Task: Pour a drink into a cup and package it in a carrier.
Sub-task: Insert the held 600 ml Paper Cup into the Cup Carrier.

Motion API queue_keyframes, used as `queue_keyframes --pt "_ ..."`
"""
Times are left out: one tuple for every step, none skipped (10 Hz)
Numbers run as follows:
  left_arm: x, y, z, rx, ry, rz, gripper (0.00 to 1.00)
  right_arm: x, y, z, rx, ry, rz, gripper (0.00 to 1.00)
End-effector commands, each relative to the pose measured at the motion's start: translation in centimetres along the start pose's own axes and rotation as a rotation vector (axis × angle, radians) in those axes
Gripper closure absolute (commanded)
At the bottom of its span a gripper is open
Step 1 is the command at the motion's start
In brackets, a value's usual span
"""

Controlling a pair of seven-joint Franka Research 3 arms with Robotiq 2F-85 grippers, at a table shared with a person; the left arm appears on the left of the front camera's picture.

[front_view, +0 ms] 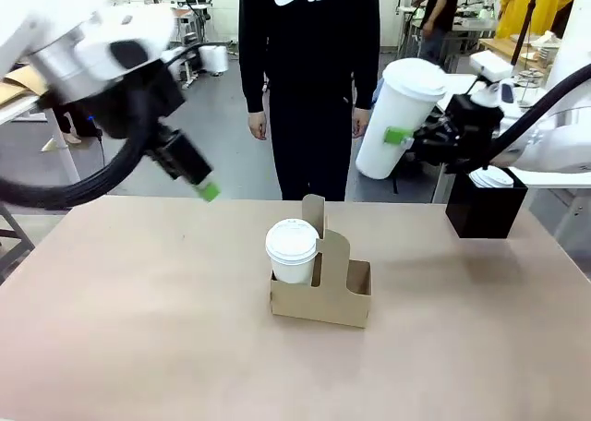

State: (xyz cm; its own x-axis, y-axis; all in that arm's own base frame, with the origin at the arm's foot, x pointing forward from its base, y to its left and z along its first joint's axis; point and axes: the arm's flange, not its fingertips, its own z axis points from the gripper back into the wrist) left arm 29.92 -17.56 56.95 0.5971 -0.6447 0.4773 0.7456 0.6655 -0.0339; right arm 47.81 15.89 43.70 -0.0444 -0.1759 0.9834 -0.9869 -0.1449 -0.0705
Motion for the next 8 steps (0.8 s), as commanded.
queue_keyframes --pt "-2.6 0.9 -1.9 0.076 -0.043 -0.074 0.0 -1.9 0.8 -0.8 0.092 -0.023 -0.06 0.2" --pt "-2.2 0.8 -3.7 0.167 -0.038 0.037 0.0 -1.7 0.5 -0.5 0.132 -0.002 -0.125 0.2" --pt "-1.7 0.8 -0.6 0.027 -0.017 -0.027 0.0 -1.4 0.8 -1.3 0.045 -0.006 -0.035 0.2" --pt "-1.7 0.8 -0.6 0.027 -0.017 -0.027 0.0 -1.4 0.8 -1.3 0.045 -0.006 -0.035 0.2" --pt "-1.7 0.8 -0.6 0.027 -0.017 -0.027 0.0 -1.4 0.8 -1.3 0.045 -0.006 -0.035 0.2" --pt "-2.5 1.1 -1.8 0.062 -0.029 -0.028 0.0 -2.7 1.0 -1.4 0.076 -0.007 -0.071 0.2" --pt "-4.7 1.8 -3.3 0.133 0.031 -0.114 0.0 -4.5 1.8 -0.1 0.079 -0.014 -0.117 0.2" --pt "-6.5 3.0 -4.5 0.108 0.03 -0.134 0.0 -5.7 2.4 -0.2 0.097 0.002 -0.144 0.2"
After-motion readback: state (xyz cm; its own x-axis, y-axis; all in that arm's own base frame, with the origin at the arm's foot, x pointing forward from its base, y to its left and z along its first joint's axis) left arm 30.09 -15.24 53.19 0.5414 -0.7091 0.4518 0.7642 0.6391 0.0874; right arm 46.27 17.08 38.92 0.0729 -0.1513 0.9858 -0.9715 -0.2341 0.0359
